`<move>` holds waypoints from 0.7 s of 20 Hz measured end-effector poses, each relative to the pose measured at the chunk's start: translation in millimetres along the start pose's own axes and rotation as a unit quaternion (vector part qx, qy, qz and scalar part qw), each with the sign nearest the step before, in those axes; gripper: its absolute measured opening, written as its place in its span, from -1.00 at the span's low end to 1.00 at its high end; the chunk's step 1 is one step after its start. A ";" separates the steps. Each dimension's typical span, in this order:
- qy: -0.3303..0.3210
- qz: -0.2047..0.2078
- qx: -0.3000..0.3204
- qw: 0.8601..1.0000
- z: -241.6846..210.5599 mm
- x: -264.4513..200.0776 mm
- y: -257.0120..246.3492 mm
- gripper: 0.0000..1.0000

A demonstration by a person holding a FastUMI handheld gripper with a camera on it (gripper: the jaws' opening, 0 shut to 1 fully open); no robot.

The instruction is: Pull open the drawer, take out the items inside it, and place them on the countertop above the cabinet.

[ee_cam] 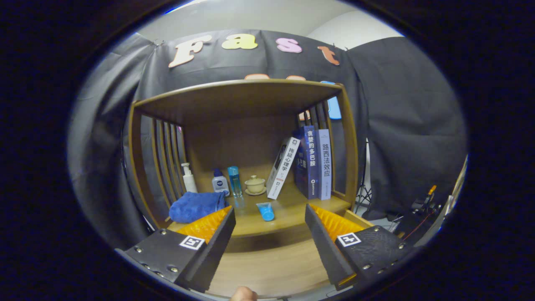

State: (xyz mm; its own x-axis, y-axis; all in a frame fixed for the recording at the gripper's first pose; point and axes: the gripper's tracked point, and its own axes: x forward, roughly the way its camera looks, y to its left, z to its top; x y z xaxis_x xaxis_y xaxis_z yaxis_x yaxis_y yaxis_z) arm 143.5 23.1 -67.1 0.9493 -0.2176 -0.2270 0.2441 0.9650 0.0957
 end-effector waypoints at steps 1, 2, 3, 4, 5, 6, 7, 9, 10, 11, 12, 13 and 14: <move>0.004 -0.003 0.003 1.000 -9.1 -13.7 -2.5 0.99; 0.013 -0.010 0.003 1.000 -20.4 -26.2 -6.2 0.98; 0.020 -0.014 0.005 1.000 -31.6 -37.8 -9.4 0.99; 0.025 -0.006 0.005 1.000 -43.4 -47.1 -7.0 0.99; 0.031 -0.002 0.004 1.000 -57.0 -55.1 -6.4 0.98; 0.037 -0.003 0.007 0.999 -69.6 -62.4 -7.5 0.98; 0.043 0.006 0.012 0.999 -81.3 -70.2 -4.0 0.98; 0.050 0.025 0.010 0.998 -100.7 -80.6 1.8 0.98; 0.057 0.030 0.007 0.998 -111.2 -85.5 1.7 0.98; 0.065 0.035 0.008 0.997 -122.1 -89.0 1.3 0.98; 0.073 0.043 0.011 0.996 -132.3 -92.3 2.9 0.98; 0.083 0.048 0.015 0.995 -142.4 -94.0 2.8 0.99; 0.090 0.050 0.018 0.995 -150.4 -94.1 1.7 0.99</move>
State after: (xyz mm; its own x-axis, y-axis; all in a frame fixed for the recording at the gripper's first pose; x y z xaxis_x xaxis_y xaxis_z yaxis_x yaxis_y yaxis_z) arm 24.7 67.2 -191.3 0.9193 -0.0883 -0.3836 0.1602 0.9741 0.1596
